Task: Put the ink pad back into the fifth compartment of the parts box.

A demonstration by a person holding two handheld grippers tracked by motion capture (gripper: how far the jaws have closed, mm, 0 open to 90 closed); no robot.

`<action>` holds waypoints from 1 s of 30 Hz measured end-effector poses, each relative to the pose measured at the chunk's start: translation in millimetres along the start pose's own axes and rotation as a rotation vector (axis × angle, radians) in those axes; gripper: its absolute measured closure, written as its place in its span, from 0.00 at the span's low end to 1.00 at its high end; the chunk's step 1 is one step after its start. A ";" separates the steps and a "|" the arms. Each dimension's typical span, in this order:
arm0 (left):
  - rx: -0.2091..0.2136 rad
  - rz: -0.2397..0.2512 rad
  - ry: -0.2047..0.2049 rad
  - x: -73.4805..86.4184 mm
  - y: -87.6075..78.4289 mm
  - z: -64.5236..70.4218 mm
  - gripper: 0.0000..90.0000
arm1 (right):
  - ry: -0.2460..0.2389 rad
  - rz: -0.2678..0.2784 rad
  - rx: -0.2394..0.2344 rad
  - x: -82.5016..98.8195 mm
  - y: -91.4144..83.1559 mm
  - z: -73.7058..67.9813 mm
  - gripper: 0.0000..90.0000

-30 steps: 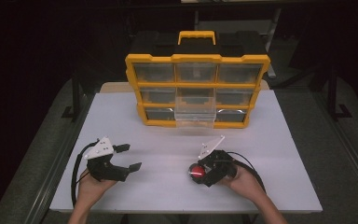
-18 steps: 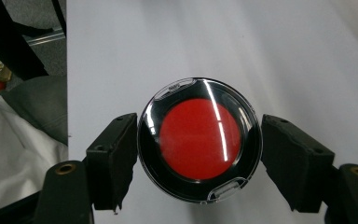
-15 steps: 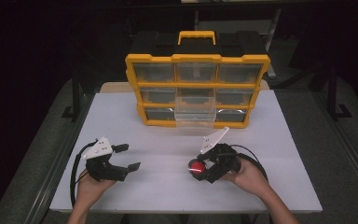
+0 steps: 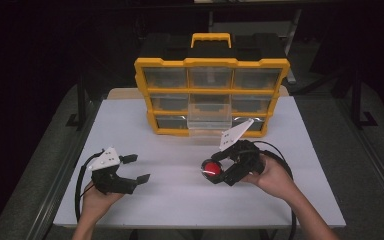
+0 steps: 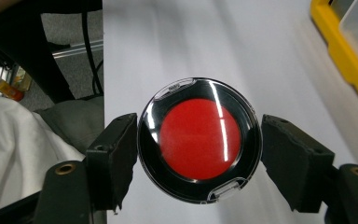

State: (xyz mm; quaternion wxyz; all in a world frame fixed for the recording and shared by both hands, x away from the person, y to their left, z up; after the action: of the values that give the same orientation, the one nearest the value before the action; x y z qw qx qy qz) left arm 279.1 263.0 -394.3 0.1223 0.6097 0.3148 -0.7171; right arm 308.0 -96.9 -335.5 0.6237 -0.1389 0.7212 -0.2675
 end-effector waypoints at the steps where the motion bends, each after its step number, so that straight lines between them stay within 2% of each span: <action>1: 0.000 0.000 -0.002 -0.3 -0.3 0.2 0.20 | 0.003 -0.003 0.000 -2.4 -1.6 -0.8 0.32; 7: -0.004 -0.005 0.000 -0.4 -1.2 0.2 0.20 | -0.007 -0.005 -0.004 -16.4 -9.8 1.4 0.32; 13: -0.002 0.013 -0.013 -0.6 -2.4 -1.0 0.20 | 0.000 0.030 -0.029 -30.3 -18.5 0.7 0.31; 20: -0.006 0.013 -0.003 -1.5 -4.2 -2.3 0.20 | -0.013 0.018 -0.029 -54.7 -29.4 0.8 0.32; 27: -0.004 0.005 -0.001 -1.1 -4.2 -1.8 0.20 | -0.051 0.023 -0.024 -77.9 -39.1 7.1 0.32; 28: -0.003 0.005 0.003 -1.2 -4.3 -2.0 0.20 | -0.039 0.027 -0.022 -80.7 -40.0 7.2 0.32; 30: -0.003 0.005 0.002 -1.4 -4.3 -2.0 0.20 | -0.046 0.029 -0.018 -86.6 -42.8 8.6 0.32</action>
State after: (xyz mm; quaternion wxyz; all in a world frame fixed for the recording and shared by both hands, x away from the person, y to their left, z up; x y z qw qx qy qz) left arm 278.6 267.2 -391.8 0.1249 0.6111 0.3145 -0.7155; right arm 326.6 -87.5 -240.8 0.6429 -0.1399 0.7108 -0.2487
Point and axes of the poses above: each handheld gripper's, and its own axes: y roughly forward along the jaws, x roughly out of its underside, z roughly to its right, the point moved 1 cm from there along y, roughly forward along the jaws, and after that the axes turned 12 degrees about z, right-handed, at the moved point
